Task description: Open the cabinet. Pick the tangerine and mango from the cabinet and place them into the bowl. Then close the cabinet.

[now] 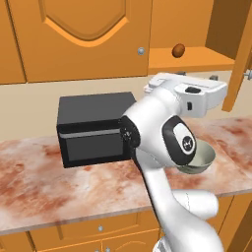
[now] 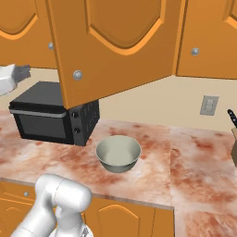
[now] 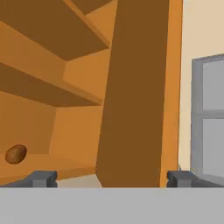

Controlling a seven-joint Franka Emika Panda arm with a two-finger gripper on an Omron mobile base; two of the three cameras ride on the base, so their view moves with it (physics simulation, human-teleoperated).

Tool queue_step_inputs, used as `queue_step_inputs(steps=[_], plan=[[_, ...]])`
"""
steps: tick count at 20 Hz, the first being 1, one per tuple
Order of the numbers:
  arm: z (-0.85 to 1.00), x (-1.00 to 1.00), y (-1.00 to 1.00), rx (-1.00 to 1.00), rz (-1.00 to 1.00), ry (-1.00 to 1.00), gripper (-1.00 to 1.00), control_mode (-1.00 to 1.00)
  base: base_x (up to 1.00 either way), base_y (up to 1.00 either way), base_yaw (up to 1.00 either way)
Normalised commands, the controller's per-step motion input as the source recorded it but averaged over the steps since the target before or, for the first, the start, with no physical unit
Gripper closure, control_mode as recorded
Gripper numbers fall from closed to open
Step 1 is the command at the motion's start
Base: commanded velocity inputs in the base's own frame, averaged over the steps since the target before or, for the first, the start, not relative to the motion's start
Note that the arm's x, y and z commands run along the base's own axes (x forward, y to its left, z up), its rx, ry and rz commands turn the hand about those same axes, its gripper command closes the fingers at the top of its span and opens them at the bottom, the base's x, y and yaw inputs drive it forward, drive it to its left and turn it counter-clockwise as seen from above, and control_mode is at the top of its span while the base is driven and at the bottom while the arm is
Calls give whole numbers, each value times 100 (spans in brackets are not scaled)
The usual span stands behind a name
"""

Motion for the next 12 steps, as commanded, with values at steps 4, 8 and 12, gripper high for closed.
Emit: queue_step_inputs(steps=[4, 8, 12], plan=[[0, 38, -76, 16, -22, 0, -100, -100, 0, 0, 0], [0, 27, -75, 16, -17, 0, -100, -100, 0, 0, 0], [0, 45, -44, 8, -5, 0, -100, -100, 0, 0, 0]])
